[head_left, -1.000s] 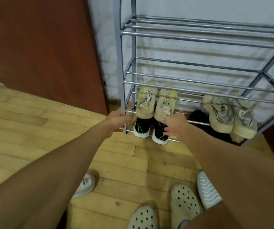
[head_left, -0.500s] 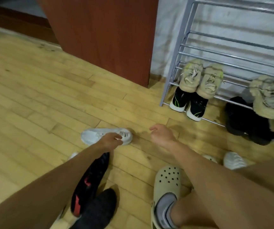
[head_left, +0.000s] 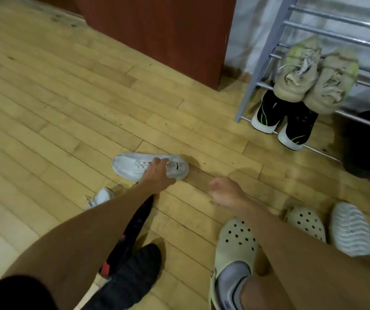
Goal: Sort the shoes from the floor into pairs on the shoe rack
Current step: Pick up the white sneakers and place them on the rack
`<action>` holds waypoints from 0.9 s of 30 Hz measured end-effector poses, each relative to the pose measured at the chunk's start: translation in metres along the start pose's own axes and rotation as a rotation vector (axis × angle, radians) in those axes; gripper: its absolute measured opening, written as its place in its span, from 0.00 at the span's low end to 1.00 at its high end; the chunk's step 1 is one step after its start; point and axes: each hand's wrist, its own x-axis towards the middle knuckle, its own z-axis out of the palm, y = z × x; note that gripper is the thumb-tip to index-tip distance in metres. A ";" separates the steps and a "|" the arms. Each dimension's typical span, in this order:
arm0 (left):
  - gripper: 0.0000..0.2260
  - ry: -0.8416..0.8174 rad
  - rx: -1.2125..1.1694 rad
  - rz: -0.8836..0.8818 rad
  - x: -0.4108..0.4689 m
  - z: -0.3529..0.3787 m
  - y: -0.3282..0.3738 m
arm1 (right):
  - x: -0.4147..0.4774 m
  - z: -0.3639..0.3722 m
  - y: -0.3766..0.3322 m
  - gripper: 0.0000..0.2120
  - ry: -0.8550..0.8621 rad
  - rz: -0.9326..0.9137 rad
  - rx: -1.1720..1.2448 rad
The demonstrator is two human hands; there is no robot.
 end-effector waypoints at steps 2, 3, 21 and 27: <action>0.36 0.025 0.087 0.055 0.018 0.002 0.011 | 0.006 -0.003 0.013 0.19 -0.013 0.040 0.064; 0.38 0.016 0.139 0.058 0.027 0.003 0.015 | 0.009 -0.005 0.019 0.19 -0.017 0.066 0.095; 0.34 -0.217 0.392 0.594 -0.056 0.060 -0.037 | -0.013 -0.019 0.026 0.14 0.030 0.117 0.063; 0.26 0.105 -0.319 -0.079 -0.092 0.066 -0.044 | -0.026 -0.002 0.022 0.14 -0.019 0.071 0.074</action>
